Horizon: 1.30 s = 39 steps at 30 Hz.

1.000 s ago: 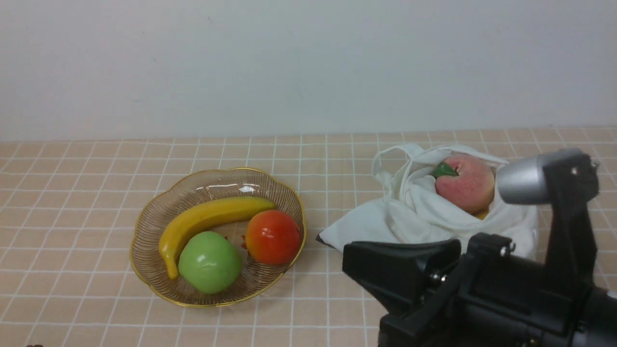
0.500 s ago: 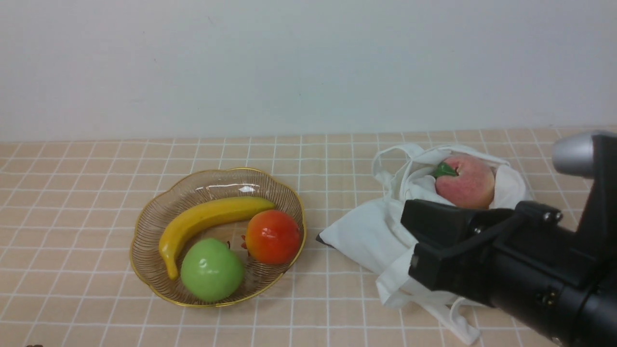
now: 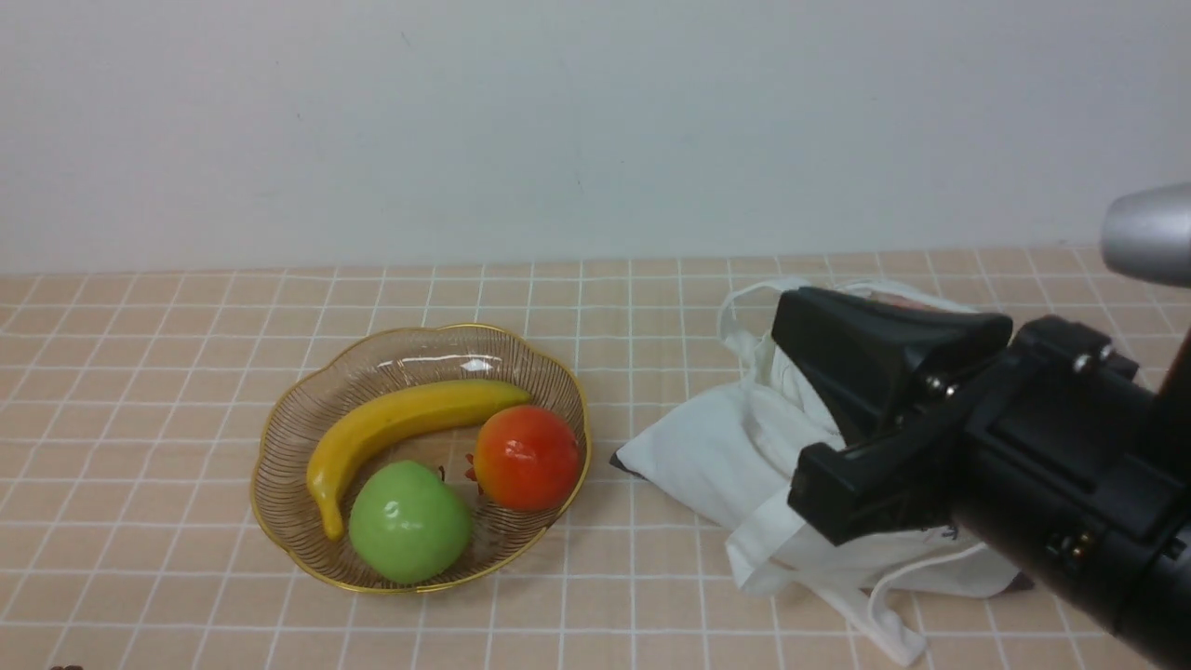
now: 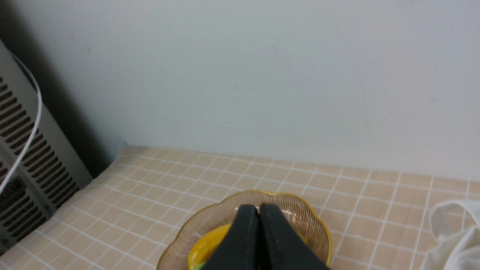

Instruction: Take the fruit out of the bag on the brown coffee tablecloth and place them on the plate.

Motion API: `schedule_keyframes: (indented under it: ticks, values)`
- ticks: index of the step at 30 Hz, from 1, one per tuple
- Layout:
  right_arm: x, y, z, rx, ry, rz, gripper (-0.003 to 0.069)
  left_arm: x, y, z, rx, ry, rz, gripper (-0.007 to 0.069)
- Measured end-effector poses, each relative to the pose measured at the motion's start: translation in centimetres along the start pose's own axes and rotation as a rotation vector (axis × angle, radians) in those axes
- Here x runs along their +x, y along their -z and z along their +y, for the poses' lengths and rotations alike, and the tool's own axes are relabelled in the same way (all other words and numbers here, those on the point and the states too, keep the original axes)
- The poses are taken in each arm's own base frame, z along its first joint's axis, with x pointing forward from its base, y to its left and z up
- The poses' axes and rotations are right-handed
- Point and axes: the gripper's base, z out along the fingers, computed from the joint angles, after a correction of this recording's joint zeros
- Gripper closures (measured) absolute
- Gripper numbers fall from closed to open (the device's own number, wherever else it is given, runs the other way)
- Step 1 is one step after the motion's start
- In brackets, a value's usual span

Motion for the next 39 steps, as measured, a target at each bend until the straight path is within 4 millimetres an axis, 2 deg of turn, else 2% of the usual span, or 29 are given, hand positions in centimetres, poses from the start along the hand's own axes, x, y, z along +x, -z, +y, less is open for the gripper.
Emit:
schedule_keyframes:
  ticks: [4,6,7,16,22,28,32,39]
  values:
    - [-0.7,0.1,0.6,-0.064,0.031,-0.073,0.0673,0.0,0.0,0.0,0.000,0.000,0.000,0.0632]
    - [-1.1,0.2,1.4,-0.153,0.033,-0.121,0.0673,0.0,0.0,0.0,0.000,0.000,0.000,0.0632]
    - [-1.1,0.2,1.4,-0.154,0.020,-0.120,0.0673,0.0,0.0,0.0,0.000,0.000,0.000,0.0632]
    - [-0.8,1.3,4.5,-0.522,0.058,-0.102,0.0673,0.0,0.0,0.0,0.000,0.000,0.000,0.0632]
    - [0.2,1.6,5.0,-0.589,0.134,-0.009,0.0673,0.0,0.0,0.0,0.000,0.000,0.000,0.0632]
    - [0.5,1.6,5.0,-0.593,0.161,0.007,0.0673,0.0,0.0,0.0,0.000,0.000,0.000,0.0632]
    - [0.4,1.6,4.2,-0.559,0.191,0.028,0.0673,0.0,0.0,0.0,0.000,0.000,0.000,0.0632]
    - [-1.0,0.9,-0.3,-0.339,0.191,0.046,0.0673,0.0,0.0,0.0,0.000,0.000,0.000,0.0632]
